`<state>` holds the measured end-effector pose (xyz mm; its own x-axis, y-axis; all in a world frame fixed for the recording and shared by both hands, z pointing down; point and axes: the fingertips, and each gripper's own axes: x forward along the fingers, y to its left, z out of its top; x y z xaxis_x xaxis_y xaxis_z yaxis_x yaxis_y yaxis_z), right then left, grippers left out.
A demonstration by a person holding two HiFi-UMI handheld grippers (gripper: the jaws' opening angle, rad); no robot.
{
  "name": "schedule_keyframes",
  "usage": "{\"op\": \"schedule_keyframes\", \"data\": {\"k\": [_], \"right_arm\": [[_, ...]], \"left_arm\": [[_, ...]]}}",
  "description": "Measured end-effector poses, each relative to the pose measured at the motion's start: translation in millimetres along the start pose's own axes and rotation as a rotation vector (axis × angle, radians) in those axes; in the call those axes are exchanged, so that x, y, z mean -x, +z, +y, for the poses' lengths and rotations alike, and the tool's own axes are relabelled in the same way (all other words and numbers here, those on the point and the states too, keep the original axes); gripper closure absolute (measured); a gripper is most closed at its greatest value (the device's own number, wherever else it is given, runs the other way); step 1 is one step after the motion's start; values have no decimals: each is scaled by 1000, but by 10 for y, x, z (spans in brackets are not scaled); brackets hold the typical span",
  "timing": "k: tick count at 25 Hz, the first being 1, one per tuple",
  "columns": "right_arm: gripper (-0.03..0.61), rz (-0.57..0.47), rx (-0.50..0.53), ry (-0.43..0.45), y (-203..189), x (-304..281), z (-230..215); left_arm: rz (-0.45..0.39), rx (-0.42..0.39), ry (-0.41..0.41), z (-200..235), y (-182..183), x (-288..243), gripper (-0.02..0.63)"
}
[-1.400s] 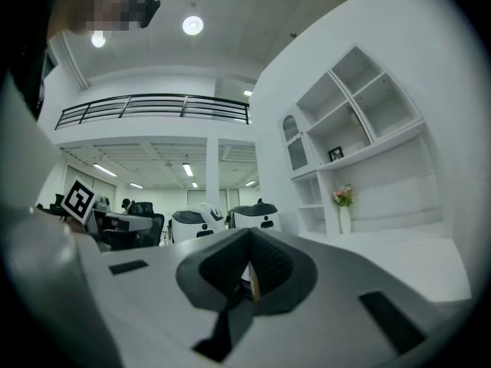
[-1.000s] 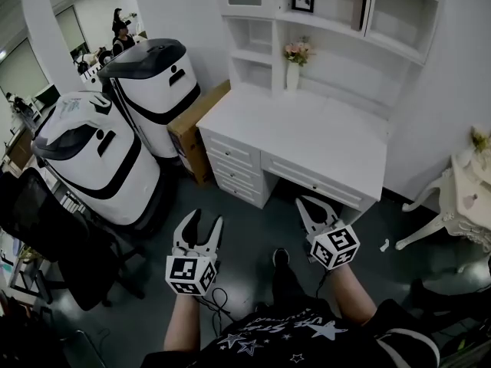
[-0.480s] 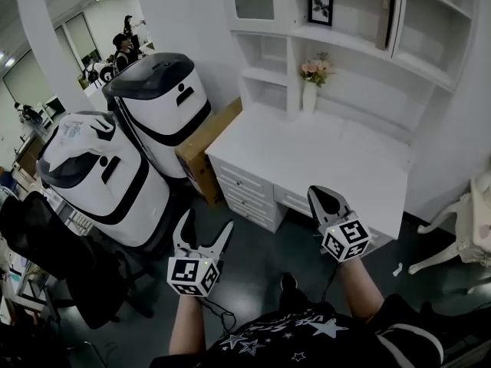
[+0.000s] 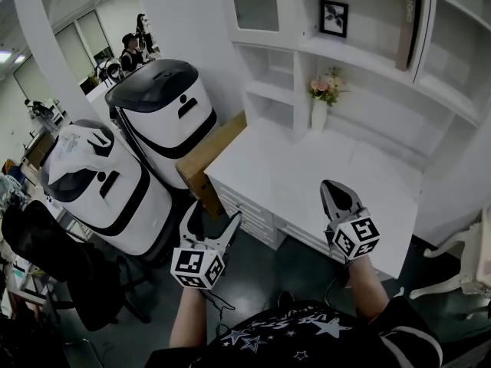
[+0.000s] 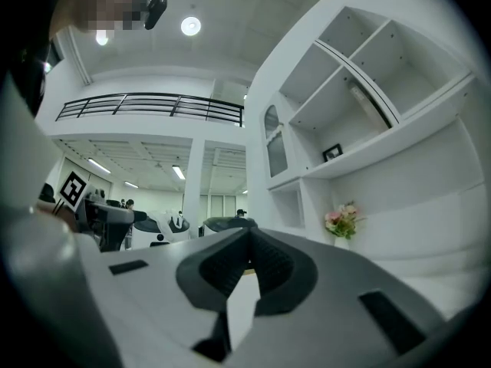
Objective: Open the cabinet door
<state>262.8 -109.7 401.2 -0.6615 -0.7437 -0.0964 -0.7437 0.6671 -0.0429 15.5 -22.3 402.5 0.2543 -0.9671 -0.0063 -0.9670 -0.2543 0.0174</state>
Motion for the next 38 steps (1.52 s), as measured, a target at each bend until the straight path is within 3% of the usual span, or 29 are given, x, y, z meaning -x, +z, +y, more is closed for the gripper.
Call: {"op": "schedule_keyframes", "data": {"k": [7, 15, 23, 31, 38], "right_arm": [[572, -29, -9, -5, 13, -213, -568], [572, -40, -5, -4, 58, -268, -759], [572, -63, 25, -75, 179, -370, -1030], [572, -125, 109, -183, 623, -775, -1437], [572, -204, 186, -261, 1260, -1253, -1720]], "left_arm": [[-19, -35, -5, -160, 88, -617, 178], [-38, -69, -34, -232, 259, -1000, 178], [-118, -95, -155, -274, 628, -1601, 178], [-219, -55, -294, -172, 1055, -2515, 178], [-332, -124, -373, 64, 1744, -3238, 178]]}}
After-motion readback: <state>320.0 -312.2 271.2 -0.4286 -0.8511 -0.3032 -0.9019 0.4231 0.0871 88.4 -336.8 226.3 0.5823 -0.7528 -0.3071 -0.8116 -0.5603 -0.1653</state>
